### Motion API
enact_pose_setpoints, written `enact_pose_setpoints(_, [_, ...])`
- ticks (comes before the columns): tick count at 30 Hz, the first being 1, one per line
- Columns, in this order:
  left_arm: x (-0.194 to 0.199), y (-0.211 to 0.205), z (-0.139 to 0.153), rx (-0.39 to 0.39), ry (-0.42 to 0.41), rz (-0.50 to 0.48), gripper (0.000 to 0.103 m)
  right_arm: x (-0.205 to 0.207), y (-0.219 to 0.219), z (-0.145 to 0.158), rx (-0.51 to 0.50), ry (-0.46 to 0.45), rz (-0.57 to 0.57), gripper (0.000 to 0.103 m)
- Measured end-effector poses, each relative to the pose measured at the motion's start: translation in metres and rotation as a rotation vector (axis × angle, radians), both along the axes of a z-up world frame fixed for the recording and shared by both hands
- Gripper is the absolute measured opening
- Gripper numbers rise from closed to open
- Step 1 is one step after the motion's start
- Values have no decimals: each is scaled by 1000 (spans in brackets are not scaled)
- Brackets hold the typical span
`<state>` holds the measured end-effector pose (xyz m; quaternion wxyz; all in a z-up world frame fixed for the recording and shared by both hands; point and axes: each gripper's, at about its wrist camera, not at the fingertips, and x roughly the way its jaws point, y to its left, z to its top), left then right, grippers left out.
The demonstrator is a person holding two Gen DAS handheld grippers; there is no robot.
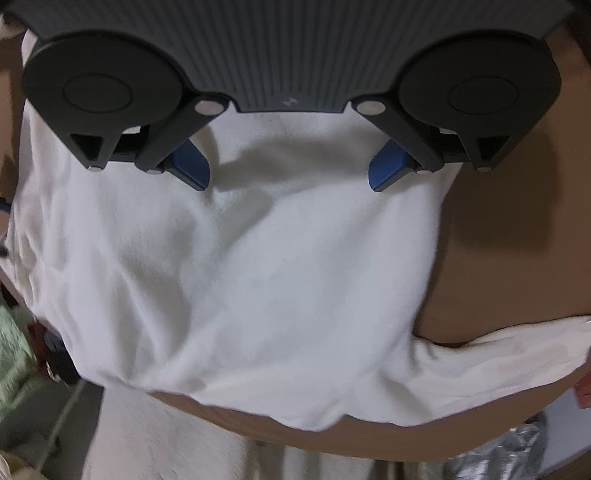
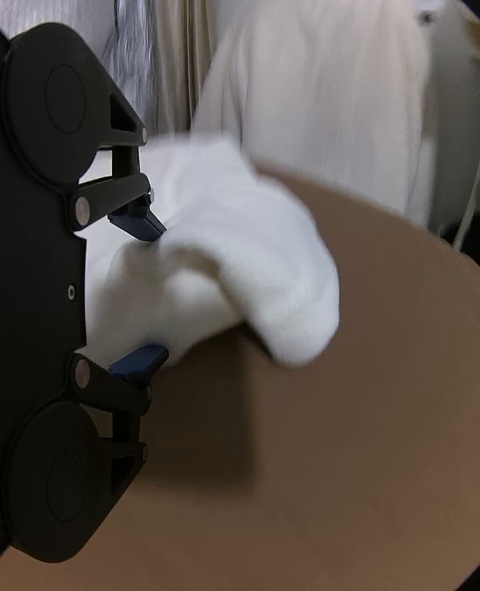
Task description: Fold clothes
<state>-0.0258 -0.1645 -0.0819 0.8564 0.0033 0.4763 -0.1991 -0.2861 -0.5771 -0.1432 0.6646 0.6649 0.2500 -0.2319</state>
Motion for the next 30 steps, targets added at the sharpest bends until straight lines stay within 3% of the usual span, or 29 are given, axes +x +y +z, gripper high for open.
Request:
enact_pose_setpoints(3, [-4, -17, 8, -34, -22, -21, 94, -8, -6, -12, -6, 13, 6, 71])
enact_pose_setpoints(5, [-5, -32, 13, -59, -37, -49, 94, -5, -9, -16, -9, -47, 10, 73])
enact_pose_setpoints(6, [-6, -40, 16, -72, -41, -59, 94, 2, -10, -16, -64, -48, 23, 77])
enact_pose_setpoints(8, [-5, -56, 19, -90, -36, -69, 94, 16, -11, -15, -186, -48, 63, 73])
enact_pose_setpoints(9, [-5, -62, 21, -94, -38, -77, 94, 28, -7, -9, -294, -37, 115, 45])
enact_pose_setpoints(10, [-6, -66, 23, -94, -44, -83, 94, 37, 4, 3, -413, -32, 139, 28])
enact_pose_setpoints(14, [-9, -61, 38, -101, -91, -64, 94, 72, 75, 62, -901, -30, 250, 25])
enact_pose_setpoints(16, [-4, -45, 44, -128, -98, -7, 94, 88, 140, 92, -1175, -72, 417, 25])
enact_pose_setpoints(18, [-1, -22, 49, -187, -91, 65, 94, 97, 205, 103, -1316, -178, 649, 25])
enact_pose_setpoints(19, [1, -12, 51, -217, -80, 91, 94, 101, 234, 104, -1350, -229, 762, 26])
enact_pose_setpoints(22, [5, 9, 49, -289, -26, 105, 94, 111, 292, 69, -1179, -252, 1075, 27])
enact_pose_setpoints(23, [5, 13, 48, -300, -14, 102, 94, 109, 306, 57, -1160, -247, 1132, 28])
enact_pose_setpoints(25, [5, 14, 44, -299, -3, 87, 94, 106, 323, 40, -1109, -246, 1223, 41])
enact_pose_setpoints(28, [8, 10, 36, -346, 26, 50, 94, 102, 332, 38, -1042, -236, 1332, 54])
enact_pose_setpoints(30, [10, 7, 32, -377, 46, 25, 94, 98, 330, 47, -1022, -247, 1359, 55])
